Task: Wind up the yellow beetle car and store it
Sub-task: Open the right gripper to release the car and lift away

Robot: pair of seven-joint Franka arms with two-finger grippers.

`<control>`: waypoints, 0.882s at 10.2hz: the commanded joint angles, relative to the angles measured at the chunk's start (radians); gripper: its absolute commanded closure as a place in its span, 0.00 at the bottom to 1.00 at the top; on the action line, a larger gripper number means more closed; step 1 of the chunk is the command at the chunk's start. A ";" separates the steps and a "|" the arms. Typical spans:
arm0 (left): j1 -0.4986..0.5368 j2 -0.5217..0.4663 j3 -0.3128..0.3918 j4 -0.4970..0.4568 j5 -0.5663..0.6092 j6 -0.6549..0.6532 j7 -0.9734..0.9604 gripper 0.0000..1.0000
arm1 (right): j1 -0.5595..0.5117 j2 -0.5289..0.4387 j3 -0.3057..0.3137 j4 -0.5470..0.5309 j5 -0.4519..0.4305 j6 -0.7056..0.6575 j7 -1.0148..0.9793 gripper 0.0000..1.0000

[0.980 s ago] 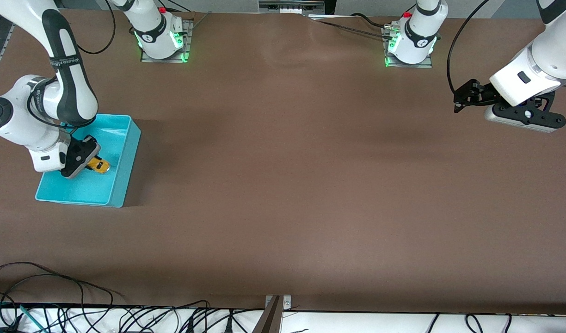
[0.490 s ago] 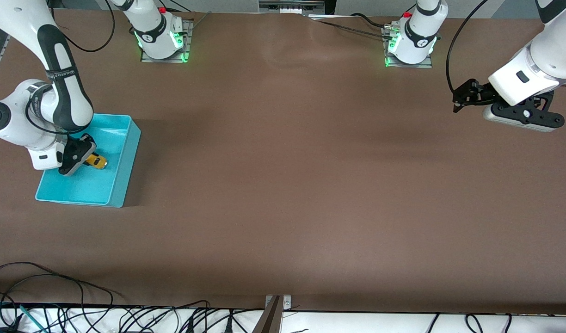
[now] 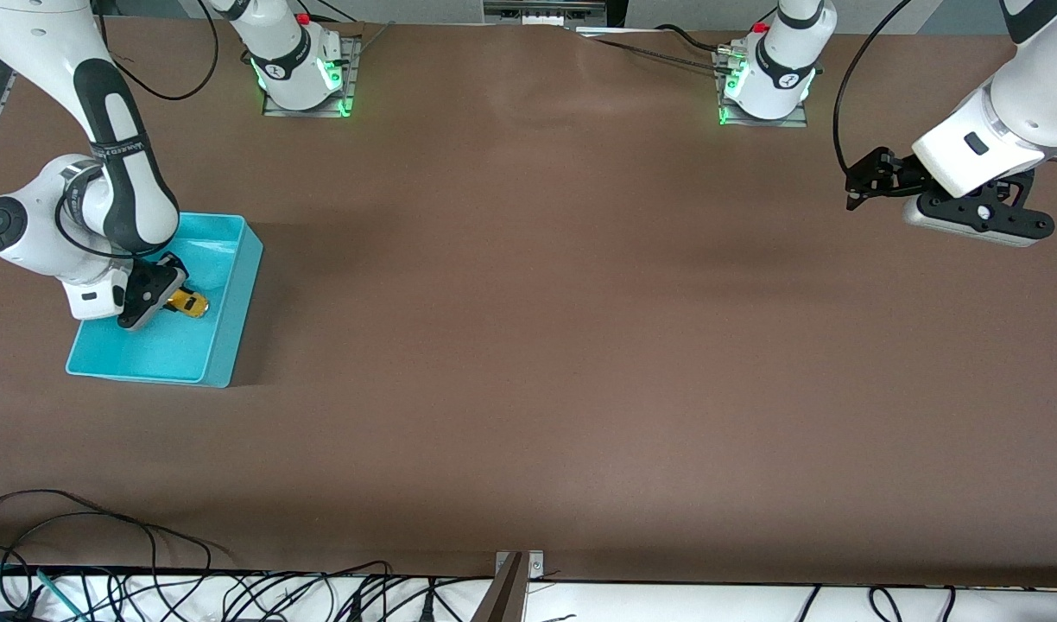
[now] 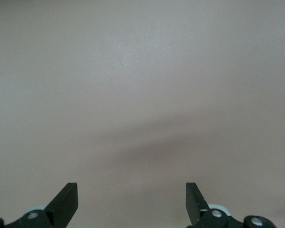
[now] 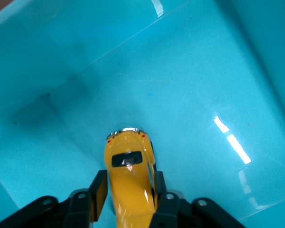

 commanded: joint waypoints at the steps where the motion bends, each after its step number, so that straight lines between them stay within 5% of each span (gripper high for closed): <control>1: 0.007 -0.012 -0.004 0.004 -0.014 -0.016 0.010 0.00 | 0.002 -0.024 0.006 0.011 0.023 -0.003 -0.024 0.26; 4: 0.007 -0.012 -0.004 0.004 -0.014 -0.016 0.009 0.00 | 0.026 -0.118 0.017 0.091 0.020 -0.157 0.042 0.23; 9: 0.007 -0.012 -0.004 0.004 -0.014 -0.016 0.009 0.00 | 0.046 -0.117 0.017 0.527 -0.054 -0.711 0.452 0.20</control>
